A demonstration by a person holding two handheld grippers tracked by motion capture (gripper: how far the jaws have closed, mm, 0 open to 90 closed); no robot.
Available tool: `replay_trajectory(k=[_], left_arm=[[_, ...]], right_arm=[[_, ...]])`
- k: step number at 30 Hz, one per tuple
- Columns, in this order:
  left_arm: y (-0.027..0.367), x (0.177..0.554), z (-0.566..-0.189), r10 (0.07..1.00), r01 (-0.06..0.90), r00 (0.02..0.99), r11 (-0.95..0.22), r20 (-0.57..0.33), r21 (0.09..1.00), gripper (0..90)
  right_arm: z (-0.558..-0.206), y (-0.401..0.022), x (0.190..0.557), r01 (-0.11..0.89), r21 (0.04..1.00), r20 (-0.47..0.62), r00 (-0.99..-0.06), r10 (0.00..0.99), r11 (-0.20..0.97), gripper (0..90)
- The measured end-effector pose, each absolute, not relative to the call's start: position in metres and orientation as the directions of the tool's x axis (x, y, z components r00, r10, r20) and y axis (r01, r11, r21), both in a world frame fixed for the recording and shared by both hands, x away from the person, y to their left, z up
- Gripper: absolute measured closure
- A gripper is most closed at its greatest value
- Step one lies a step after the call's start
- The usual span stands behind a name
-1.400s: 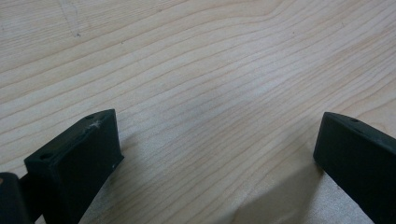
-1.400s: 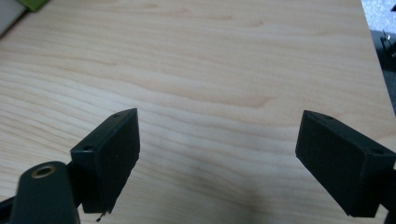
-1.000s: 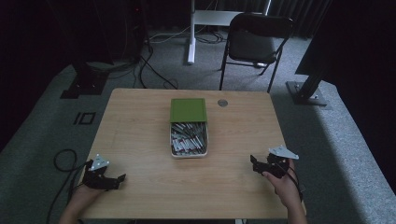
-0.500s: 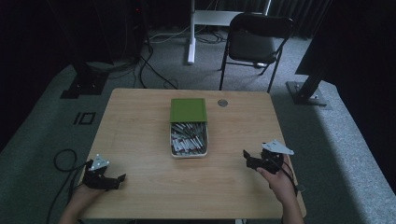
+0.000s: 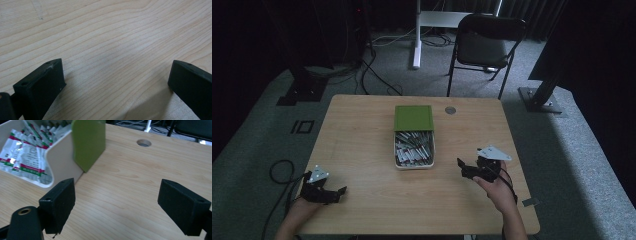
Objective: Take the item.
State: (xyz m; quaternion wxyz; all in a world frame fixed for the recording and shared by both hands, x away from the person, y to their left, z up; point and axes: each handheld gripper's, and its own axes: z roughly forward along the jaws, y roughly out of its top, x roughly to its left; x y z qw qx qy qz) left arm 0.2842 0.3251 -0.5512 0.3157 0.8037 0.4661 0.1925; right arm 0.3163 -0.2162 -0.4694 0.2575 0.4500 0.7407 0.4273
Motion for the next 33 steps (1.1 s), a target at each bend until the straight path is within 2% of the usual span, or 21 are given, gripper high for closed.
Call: replay_trajectory(k=[33], left_arm=[[0.325, 0.284, -0.551, 0.872, 0.628, 0.490, -0.361, 0.010, 0.690, 1.4]], right_arm=[[-0.448, -0.129, 0.331, 0.361, 0.886, -0.005, -0.618, 0.786, 0.290, 17.2]])
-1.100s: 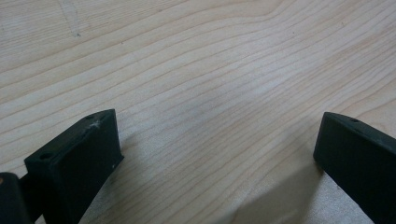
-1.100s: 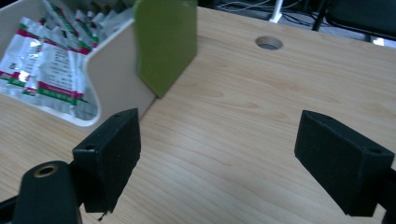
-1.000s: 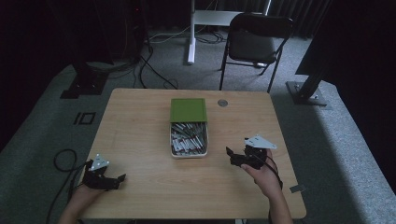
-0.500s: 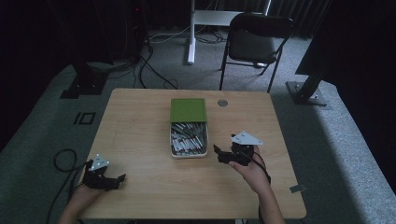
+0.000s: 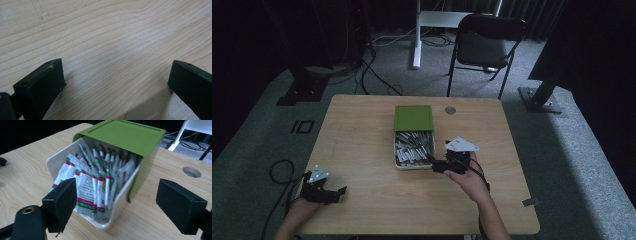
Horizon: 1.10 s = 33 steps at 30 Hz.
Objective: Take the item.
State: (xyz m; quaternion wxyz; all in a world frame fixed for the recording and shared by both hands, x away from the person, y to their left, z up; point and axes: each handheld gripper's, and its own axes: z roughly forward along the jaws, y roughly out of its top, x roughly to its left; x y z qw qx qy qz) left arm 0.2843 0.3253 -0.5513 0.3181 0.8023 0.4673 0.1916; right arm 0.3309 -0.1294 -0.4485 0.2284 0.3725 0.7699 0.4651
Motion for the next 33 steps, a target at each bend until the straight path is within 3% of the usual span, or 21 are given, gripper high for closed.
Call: replay_trajectory(k=[8, 13, 15, 18, 21, 29, 33], left_arm=[[0.325, 0.284, -0.551, 0.872, 0.628, 0.490, -0.361, 0.010, 0.690, 1.4], [0.325, 0.284, -0.551, 0.872, 0.627, 0.490, -0.360, 0.009, 0.691, 1.4], [0.325, 0.284, -0.551, 0.872, 0.627, 0.490, -0.360, 0.009, 0.690, 1.4], [0.326, 0.284, -0.551, 0.869, 0.625, 0.494, -0.366, 0.014, 0.689, 1.4], [0.326, 0.284, -0.551, 0.869, 0.625, 0.495, -0.367, 0.014, 0.689, 1.4], [0.325, 0.284, -0.551, 0.869, 0.625, 0.494, -0.365, 0.013, 0.690, 1.4], [0.325, 0.284, -0.551, 0.869, 0.625, 0.494, -0.366, 0.013, 0.689, 1.4]], right_arm=[[-0.448, -0.112, 0.331, 0.350, 0.883, -0.007, -0.653, 0.757, 0.311, 17.2], [-0.451, -0.101, 0.331, 0.325, 0.889, -0.021, -0.674, 0.739, 0.322, 22.5], [-0.452, -0.099, 0.330, 0.321, 0.889, -0.026, -0.677, 0.736, 0.326, 25.7], [-0.456, -0.090, 0.329, 0.278, 0.889, -0.063, -0.712, 0.699, 0.363, 40.2], [-0.459, -0.087, 0.330, 0.266, 0.884, -0.074, -0.730, 0.679, 0.383, 44.1], [-0.476, -0.077, 0.336, 0.311, 0.845, -0.059, -0.753, 0.655, 0.434, 64.5], [-0.482, -0.076, 0.338, 0.323, 0.835, -0.058, -0.752, 0.656, 0.445, 68.9]])
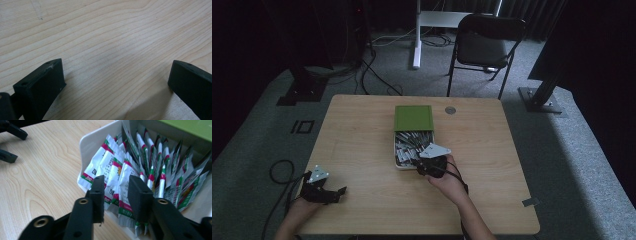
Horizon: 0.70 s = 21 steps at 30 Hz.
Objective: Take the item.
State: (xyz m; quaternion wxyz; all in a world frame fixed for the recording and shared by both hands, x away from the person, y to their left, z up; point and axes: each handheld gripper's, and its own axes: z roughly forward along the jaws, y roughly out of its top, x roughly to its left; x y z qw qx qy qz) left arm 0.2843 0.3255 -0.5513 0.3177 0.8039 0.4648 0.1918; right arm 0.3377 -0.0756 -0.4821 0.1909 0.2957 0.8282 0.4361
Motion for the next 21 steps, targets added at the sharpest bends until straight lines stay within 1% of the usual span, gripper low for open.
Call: replay_trajectory(k=[8, 16, 19, 21], left_arm=[[0.325, 0.284, -0.551, 0.869, 0.625, 0.494, -0.366, 0.013, 0.689, 1.4], [0.326, 0.284, -0.551, 0.869, 0.626, 0.495, -0.369, 0.015, 0.687, 1.4], [0.326, 0.284, -0.551, 0.869, 0.626, 0.495, -0.368, 0.015, 0.688, 1.4], [0.326, 0.284, -0.551, 0.869, 0.626, 0.495, -0.368, 0.015, 0.687, 1.4]], right_arm=[[-0.491, -0.075, 0.342, 0.366, 0.807, -0.074, -0.716, 0.694, 0.463, 73.1], [-0.499, -0.070, 0.346, 0.387, 0.804, -0.079, -0.682, 0.727, 0.451, 73.0], [-0.499, -0.069, 0.346, 0.397, 0.802, -0.072, -0.676, 0.733, 0.446, 73.2], [-0.500, -0.069, 0.347, 0.421, 0.800, -0.053, -0.660, 0.749, 0.428, 74.2]])
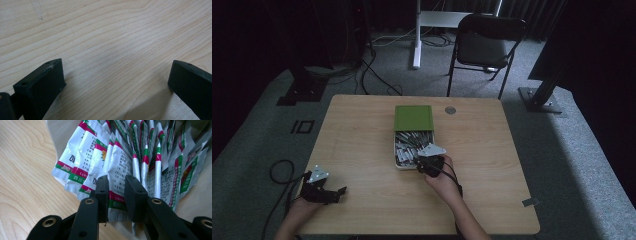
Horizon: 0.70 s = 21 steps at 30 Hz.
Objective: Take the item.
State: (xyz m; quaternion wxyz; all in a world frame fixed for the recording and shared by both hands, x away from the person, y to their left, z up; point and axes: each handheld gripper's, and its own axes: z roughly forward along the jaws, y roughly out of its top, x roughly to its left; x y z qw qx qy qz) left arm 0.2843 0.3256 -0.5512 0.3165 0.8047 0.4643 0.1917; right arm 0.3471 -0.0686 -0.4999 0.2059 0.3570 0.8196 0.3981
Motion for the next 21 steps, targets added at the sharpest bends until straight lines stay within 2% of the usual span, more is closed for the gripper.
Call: replay_trajectory(k=[2, 6, 21], left_arm=[[0.326, 0.284, -0.551, 0.869, 0.626, 0.495, -0.368, 0.015, 0.688, 1.4], [0.325, 0.284, -0.551, 0.869, 0.626, 0.494, -0.366, 0.013, 0.689, 1.4], [0.325, 0.284, -0.551, 0.869, 0.626, 0.494, -0.366, 0.013, 0.689, 1.5]], right_arm=[[-0.500, -0.069, 0.348, 0.430, 0.800, -0.042, -0.655, 0.755, 0.418, 75.1], [-0.497, -0.071, 0.347, 0.437, 0.791, -0.063, -0.638, 0.767, 0.429, 87.0], [-0.474, -0.075, 0.340, 0.408, 0.814, -0.069, -0.640, 0.766, 0.414, 88.9]])
